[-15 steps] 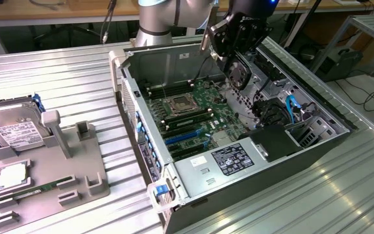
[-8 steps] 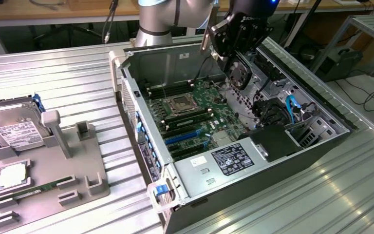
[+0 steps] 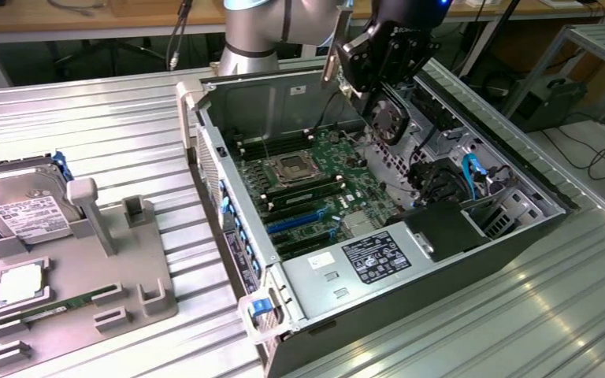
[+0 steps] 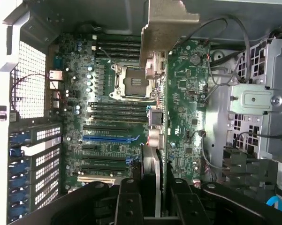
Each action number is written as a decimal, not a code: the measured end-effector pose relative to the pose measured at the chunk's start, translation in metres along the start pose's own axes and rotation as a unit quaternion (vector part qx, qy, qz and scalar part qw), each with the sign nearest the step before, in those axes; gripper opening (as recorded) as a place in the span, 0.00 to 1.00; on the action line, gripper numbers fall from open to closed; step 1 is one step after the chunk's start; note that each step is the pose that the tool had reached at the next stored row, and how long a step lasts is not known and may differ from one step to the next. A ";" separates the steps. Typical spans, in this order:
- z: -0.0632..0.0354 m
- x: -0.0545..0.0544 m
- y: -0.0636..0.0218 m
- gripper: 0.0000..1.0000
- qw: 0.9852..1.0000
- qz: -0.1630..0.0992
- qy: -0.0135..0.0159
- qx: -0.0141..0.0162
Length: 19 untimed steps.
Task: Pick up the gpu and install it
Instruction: 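Insert the gpu into the slot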
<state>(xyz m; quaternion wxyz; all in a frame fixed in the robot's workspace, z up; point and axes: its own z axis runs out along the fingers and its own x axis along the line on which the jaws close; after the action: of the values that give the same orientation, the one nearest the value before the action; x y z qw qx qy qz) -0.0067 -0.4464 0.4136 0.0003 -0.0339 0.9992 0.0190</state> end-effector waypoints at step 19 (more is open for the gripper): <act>0.0000 0.001 0.0000 0.28 0.996 -0.094 0.004 0.000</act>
<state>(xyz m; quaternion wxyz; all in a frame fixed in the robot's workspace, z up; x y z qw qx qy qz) -0.0072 -0.4465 0.4136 -0.0015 -0.1280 0.9916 0.0190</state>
